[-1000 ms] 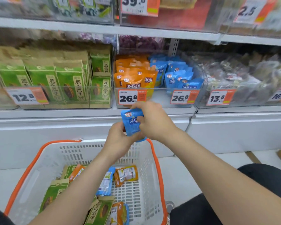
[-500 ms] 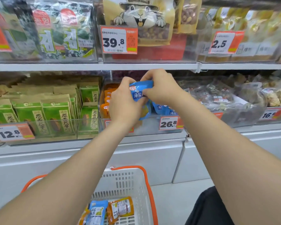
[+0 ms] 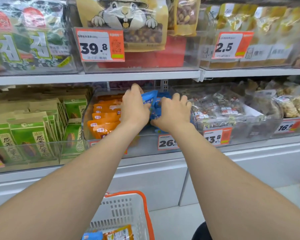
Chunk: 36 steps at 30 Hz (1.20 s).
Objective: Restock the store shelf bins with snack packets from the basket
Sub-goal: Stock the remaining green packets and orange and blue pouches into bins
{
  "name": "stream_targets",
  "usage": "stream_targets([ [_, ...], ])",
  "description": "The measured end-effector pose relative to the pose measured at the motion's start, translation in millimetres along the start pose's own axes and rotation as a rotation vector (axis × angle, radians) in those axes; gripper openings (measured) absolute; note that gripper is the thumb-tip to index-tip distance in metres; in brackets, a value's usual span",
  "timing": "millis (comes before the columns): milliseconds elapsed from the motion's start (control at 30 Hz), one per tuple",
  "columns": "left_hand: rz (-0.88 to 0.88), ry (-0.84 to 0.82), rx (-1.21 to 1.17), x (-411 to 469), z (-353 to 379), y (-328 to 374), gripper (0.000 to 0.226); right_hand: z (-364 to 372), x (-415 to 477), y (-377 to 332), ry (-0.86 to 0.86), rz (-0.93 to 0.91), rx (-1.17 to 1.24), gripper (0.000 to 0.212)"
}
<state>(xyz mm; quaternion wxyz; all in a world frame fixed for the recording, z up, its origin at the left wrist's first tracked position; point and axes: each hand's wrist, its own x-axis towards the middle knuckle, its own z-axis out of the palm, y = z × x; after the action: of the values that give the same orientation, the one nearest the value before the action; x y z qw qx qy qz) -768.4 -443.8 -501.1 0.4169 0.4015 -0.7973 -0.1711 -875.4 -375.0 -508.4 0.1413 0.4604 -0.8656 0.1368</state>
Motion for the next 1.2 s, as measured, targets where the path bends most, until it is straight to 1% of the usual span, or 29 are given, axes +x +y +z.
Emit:
stream_targets([
  [133,0.014,0.006,0.083,2.1,1.9,-2.4,0.038,14.0,10.1,-12.9,-0.062,-0.012,-0.027,0.048],
  [200,-0.009,0.001,0.071,5.2,1.9,-7.0,0.040,17.1,14.0,-15.8,-0.039,-0.003,-0.052,0.035],
  [267,-0.033,-0.011,0.053,9.1,0.7,-12.5,0.041,19.1,17.2,-15.5,0.006,0.003,-0.074,0.029],
  [400,-0.055,-0.026,0.019,13.8,-1.9,-19.3,0.040,20.3,20.1,-13.1,0.016,-0.048,-0.087,0.033],
  [567,-0.040,-0.071,0.064,17.3,2.1,-16.5,0.039,11.6,18.9,-10.2,0.050,0.032,-0.080,0.022],
  [700,-0.015,-0.072,0.099,20.6,6.8,-14.0,0.034,1.5,16.5,-7.7,0.045,0.100,-0.070,0.030],
  [833,-0.011,-0.131,0.080,23.9,12.4,-12.0,0.029,-5.5,12.5,-1.7,0.020,0.108,0.017,0.028],
  [867,-0.003,-0.156,0.111,25.0,14.0,-11.0,0.030,-5.0,11.6,-0.2,0.034,0.099,0.046,0.024],
  [933,0.026,-0.189,0.277,27.1,17.6,-8.8,0.032,-1.4,11.2,3.1,0.089,0.085,0.088,0.021],
  [1000,0.055,-0.215,0.497,27.8,21.9,-7.2,0.035,3.6,12.0,6.6,0.124,0.072,0.130,0.031],
  [1067,0.053,-0.255,0.660,24.8,27.2,-7.0,0.036,8.6,13.5,10.6,0.123,0.051,0.158,0.037],
  [1133,0.049,-0.269,0.741,21.2,32.6,-9.6,0.037,11.8,14.2,15.6,0.124,0.021,0.163,0.042],
  [1200,0.062,-0.225,0.779,19.3,35.6,-13.7,0.037,13.8,13.3,20.4,0.122,-0.023,0.154,0.042],
])
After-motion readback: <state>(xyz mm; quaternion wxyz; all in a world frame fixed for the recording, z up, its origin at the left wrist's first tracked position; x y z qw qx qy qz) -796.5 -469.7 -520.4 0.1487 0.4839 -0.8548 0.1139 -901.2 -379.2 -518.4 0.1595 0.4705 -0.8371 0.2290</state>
